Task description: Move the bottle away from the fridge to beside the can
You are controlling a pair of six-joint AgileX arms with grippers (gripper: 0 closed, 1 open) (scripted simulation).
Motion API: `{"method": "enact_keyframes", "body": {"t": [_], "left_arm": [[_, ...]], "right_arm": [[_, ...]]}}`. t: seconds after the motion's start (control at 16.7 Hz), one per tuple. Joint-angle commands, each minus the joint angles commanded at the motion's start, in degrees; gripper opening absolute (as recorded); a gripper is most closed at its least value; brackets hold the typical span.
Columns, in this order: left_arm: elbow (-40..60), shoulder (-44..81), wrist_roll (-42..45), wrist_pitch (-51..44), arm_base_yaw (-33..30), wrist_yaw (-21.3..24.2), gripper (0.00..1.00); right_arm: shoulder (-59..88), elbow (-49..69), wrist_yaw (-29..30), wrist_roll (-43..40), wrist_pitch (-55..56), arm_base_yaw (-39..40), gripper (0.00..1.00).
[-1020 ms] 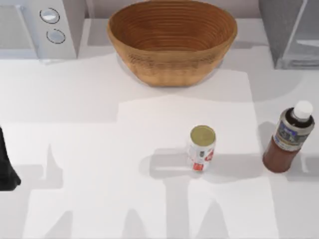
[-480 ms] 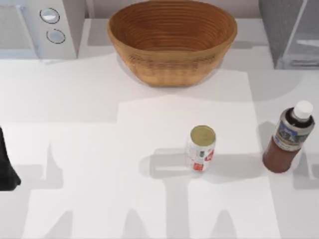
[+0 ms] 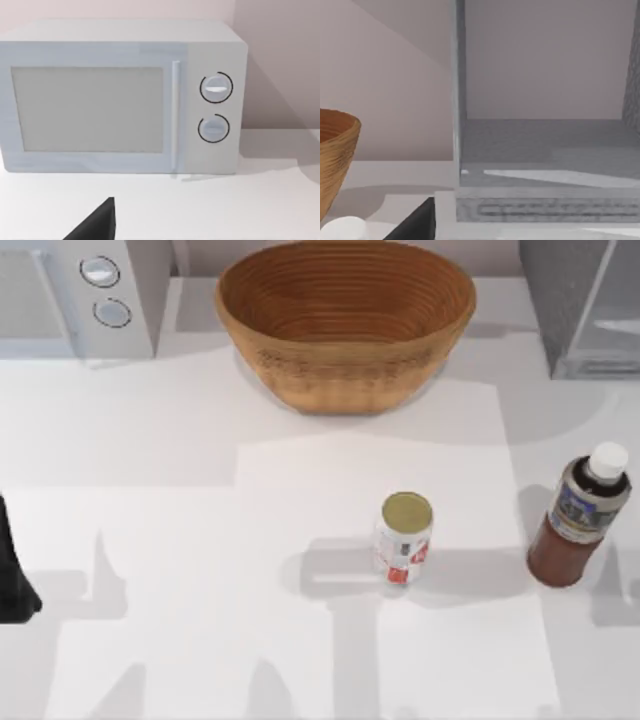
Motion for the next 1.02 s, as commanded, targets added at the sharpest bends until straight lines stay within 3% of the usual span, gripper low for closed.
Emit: {"method": "enact_keyframes", "body": {"t": [0.66, 1.02], "left_arm": [[0.0, 0.0, 0.0, 0.0, 0.0, 0.0, 1.0], [0.0, 0.0, 0.0, 0.0, 0.0, 0.0, 1.0]], "right_arm": [[-27.62, 22.46, -0.34, -0.21, -54.67, 0.03, 1.0], [-36.72, 30.03, -0.37, -0.45, -70.56, -0.06, 1.0]]}}
